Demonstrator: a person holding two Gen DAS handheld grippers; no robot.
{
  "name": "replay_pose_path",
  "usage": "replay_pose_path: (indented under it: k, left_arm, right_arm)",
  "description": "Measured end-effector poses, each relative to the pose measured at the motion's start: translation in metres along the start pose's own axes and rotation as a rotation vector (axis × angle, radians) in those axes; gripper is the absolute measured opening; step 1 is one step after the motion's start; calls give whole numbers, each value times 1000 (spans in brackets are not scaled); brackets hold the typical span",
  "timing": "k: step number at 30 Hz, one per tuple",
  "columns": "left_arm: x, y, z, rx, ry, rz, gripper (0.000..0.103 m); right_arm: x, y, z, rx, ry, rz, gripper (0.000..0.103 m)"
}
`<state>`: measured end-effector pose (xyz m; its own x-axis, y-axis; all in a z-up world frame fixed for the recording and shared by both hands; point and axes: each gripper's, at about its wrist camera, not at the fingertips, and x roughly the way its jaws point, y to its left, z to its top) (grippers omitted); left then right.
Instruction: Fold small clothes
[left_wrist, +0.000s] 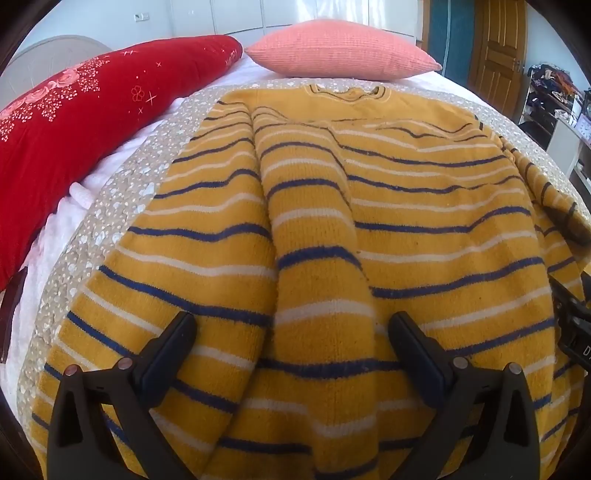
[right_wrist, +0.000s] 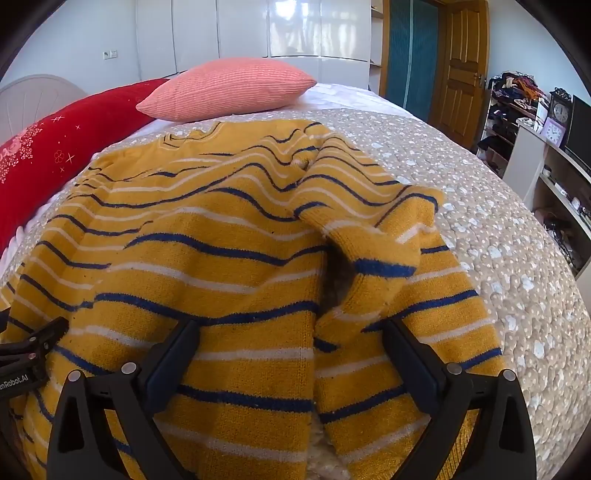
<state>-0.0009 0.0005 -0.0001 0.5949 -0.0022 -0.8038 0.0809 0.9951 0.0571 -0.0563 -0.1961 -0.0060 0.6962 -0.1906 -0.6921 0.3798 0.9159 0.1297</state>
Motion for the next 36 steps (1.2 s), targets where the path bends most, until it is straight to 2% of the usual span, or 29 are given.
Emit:
replay_pose_path:
  k: [19,36]
  left_arm:
    - [-7,-3,-2,7,-58,40,103]
    - [-5,0,-1,3,-42,29,103]
  right_arm:
    - [0,1,-2,2,0,-17,102]
    - [4,0,-1,-14,44,-37,102]
